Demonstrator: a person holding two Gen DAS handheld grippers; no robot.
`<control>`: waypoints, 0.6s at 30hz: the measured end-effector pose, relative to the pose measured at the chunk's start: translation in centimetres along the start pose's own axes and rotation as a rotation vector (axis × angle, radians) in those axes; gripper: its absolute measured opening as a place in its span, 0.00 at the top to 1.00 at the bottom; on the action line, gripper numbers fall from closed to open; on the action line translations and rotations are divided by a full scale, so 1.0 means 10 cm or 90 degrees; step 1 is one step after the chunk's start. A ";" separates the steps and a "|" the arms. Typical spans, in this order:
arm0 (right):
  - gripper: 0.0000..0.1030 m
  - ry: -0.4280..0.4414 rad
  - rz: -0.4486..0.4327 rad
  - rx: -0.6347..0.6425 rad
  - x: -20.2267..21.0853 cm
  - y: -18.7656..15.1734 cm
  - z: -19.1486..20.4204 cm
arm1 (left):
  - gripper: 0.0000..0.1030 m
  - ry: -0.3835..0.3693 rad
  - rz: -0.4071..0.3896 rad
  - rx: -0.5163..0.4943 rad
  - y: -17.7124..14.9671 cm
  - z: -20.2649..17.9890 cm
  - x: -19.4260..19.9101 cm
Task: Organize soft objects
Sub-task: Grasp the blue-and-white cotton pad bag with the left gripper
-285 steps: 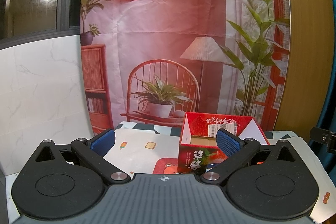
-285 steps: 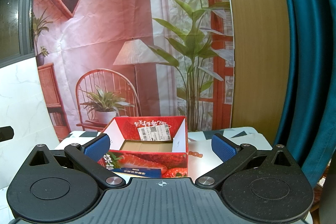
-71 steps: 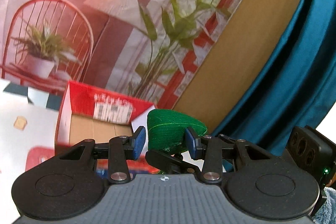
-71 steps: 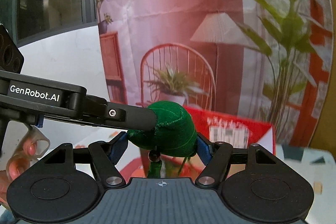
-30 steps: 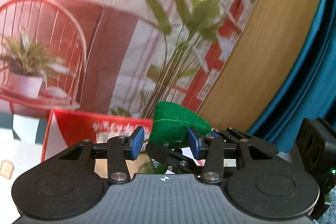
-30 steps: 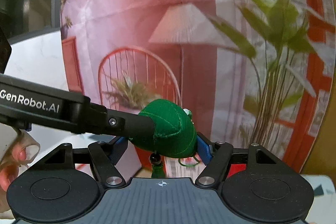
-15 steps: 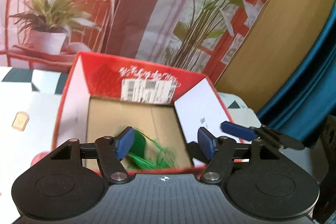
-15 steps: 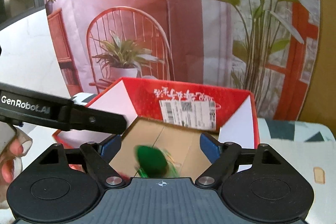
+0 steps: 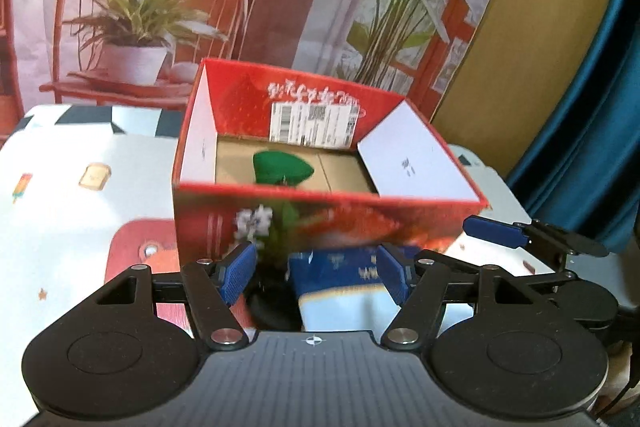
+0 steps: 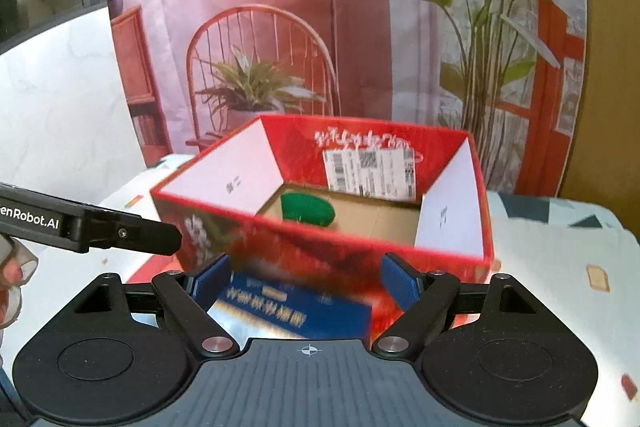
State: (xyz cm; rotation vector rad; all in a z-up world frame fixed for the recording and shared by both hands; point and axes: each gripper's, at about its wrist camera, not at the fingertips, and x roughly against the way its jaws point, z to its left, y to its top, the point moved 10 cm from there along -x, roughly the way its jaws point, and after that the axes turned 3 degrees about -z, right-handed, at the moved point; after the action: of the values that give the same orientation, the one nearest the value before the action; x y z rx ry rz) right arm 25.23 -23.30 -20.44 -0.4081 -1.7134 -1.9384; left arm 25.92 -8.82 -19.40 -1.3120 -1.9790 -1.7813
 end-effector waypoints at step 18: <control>0.21 -0.012 0.062 -0.051 0.10 -0.75 -0.02 | 0.38 0.004 0.045 0.035 -0.60 0.03 0.02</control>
State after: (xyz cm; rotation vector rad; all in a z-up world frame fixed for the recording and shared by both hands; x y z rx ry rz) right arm 20.24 -23.17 -26.15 -0.5302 -1.6014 -1.9429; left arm 21.76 -7.88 -23.68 -1.3411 -1.9386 -1.6851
